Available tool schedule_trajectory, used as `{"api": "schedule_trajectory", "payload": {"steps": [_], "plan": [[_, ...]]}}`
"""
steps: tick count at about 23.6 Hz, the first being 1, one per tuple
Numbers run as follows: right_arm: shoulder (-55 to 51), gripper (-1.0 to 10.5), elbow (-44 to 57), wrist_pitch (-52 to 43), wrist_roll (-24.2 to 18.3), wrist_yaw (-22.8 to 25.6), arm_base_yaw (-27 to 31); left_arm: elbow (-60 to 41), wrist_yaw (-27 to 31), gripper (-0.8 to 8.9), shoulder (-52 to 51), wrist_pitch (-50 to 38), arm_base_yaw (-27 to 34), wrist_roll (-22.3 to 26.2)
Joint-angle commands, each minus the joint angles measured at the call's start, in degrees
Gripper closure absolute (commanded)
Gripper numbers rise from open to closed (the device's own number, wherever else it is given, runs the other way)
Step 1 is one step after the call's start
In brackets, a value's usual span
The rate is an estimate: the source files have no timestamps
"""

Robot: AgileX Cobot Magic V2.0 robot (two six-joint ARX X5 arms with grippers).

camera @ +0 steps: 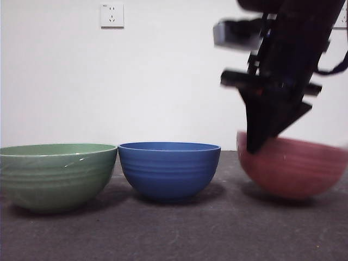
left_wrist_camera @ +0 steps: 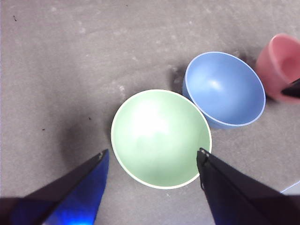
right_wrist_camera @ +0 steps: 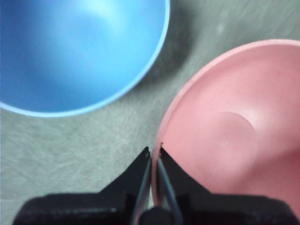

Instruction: Pick up the green bowl on the top,put the green bowl on the left,pick up the red bowl in the middle,put the red bowl on the right

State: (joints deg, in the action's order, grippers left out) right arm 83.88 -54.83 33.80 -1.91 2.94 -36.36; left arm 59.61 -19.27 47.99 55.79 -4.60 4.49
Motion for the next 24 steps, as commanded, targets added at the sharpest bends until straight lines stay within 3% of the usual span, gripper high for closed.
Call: {"api": "schedule_trajectory", "payload": {"steps": [1, 5, 13, 14, 15, 16, 19, 24], "plan": [[1.4, 9.4, 0.3, -0.6, -0.1, -0.1, -0.1, -0.2, -0.3, 4.99, -0.1, 0.0, 0.2, 0.4], [-0.5, 6.9, 0.3, -2.2, -0.1, 0.0, 0.1, -0.2, -0.3, 4.99, -0.1, -0.5, 0.2, 0.4], [-21.0, 7.0, 0.2, -9.8, -0.1, 0.0, 5.8, -0.2, -0.7, 5.04, -0.1, -7.8, 0.2, 0.0], [-24.1, 7.8, 0.2, -11.2, -0.1, 0.0, 7.2, -0.2, -0.7, 5.28, -0.1, -9.6, 0.1, -0.1], [-26.3, 8.8, 0.2, -11.9, -0.1, 0.0, 8.4, -0.2, -0.7, 6.37, -0.1, -11.2, 0.1, -0.2], [-28.8, 9.7, 0.2, -11.9, -0.1, 0.0, 9.8, -0.2, -0.8, 8.39, -0.1, -12.7, 0.1, -0.2], [-34.9, 9.6, 1.7, -11.8, 0.6, 0.0, 12.7, -1.1, -1.0, 8.21, -0.4, -15.7, 0.1, -0.5], [-46.1, 9.6, 12.9, -18.1, 4.0, 1.0, 13.5, -11.0, -0.1, 8.21, -6.8, -25.3, 0.1, -4.2]]}}
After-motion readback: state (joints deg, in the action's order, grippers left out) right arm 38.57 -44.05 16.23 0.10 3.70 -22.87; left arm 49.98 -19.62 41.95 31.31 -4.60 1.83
